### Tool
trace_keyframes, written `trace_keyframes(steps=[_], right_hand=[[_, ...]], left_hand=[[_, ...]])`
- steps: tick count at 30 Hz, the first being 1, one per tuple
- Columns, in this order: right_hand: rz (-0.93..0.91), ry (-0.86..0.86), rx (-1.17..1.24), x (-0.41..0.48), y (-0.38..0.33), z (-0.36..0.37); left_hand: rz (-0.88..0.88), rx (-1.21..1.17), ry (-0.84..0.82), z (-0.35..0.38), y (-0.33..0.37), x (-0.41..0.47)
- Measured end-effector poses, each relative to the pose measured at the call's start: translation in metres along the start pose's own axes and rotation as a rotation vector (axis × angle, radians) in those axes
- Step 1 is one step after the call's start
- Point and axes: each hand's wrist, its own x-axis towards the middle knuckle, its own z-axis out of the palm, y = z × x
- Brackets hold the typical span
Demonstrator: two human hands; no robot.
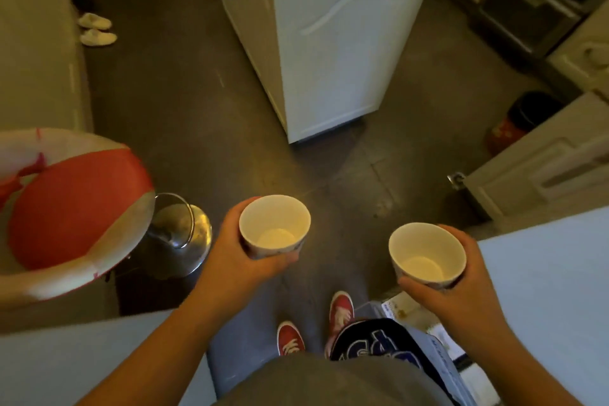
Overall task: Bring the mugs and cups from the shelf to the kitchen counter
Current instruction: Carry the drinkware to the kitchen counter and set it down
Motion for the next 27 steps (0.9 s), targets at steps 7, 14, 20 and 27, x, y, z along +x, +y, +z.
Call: trace_keyframes(steps=[7,14,20,27], right_hand=[[0.166,0.065,0.03,0.079,0.019,-0.028],[0.145,0.193,0.117,0.205,0.009,-0.033],[0.143,0.256,0.158,0.31,-0.022,-0.032],[0.152,0.331,0.096,0.448,-0.038,-0.02]], left_hand=[[0.047,-0.022,-0.231,0.076,0.046,0.158],[0.046,0.016,-0.298,0.118,0.086,0.28],[0.019,0.081,-0.279,0.106,0.102,0.356],[0.005,0.088,-0.336,0.11,0.109,0.482]])
